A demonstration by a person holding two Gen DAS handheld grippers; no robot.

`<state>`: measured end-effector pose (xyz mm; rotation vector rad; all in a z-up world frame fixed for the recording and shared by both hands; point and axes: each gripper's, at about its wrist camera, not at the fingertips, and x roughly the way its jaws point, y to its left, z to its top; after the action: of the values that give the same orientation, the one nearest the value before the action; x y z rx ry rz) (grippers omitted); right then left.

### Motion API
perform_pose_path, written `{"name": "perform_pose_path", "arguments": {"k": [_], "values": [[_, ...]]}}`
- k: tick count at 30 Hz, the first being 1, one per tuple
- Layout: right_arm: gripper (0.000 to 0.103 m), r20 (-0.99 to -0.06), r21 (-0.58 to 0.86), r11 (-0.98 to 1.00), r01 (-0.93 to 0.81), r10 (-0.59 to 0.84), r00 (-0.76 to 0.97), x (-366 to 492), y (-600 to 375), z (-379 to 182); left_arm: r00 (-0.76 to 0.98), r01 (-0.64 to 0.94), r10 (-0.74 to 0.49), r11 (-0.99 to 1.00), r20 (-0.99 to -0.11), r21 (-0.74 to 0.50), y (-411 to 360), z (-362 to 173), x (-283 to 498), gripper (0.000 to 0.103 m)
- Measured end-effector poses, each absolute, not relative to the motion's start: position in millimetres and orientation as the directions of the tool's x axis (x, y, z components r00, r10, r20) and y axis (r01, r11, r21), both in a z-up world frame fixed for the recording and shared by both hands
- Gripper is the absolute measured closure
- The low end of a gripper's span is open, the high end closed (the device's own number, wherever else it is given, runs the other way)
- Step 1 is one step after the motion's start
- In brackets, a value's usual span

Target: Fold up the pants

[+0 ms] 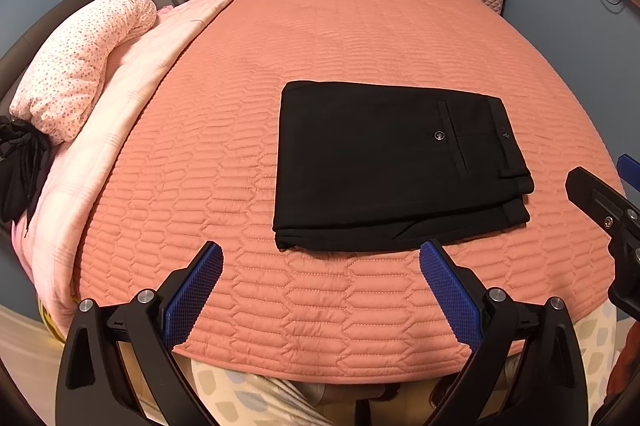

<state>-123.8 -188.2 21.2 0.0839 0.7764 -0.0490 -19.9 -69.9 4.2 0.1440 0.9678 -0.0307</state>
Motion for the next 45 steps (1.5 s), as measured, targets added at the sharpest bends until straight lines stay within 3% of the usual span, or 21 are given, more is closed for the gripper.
{"name": "perform_pose_path", "arguments": {"k": [45], "values": [[0.008, -0.701, 0.060, 0.995, 0.085, -0.019, 0.713, -125.7, -186.2, 21.0, 0.576, 0.098, 0.059, 0.985, -0.815, 0.140, -75.1, 0.3, -20.2, 0.005]]}}
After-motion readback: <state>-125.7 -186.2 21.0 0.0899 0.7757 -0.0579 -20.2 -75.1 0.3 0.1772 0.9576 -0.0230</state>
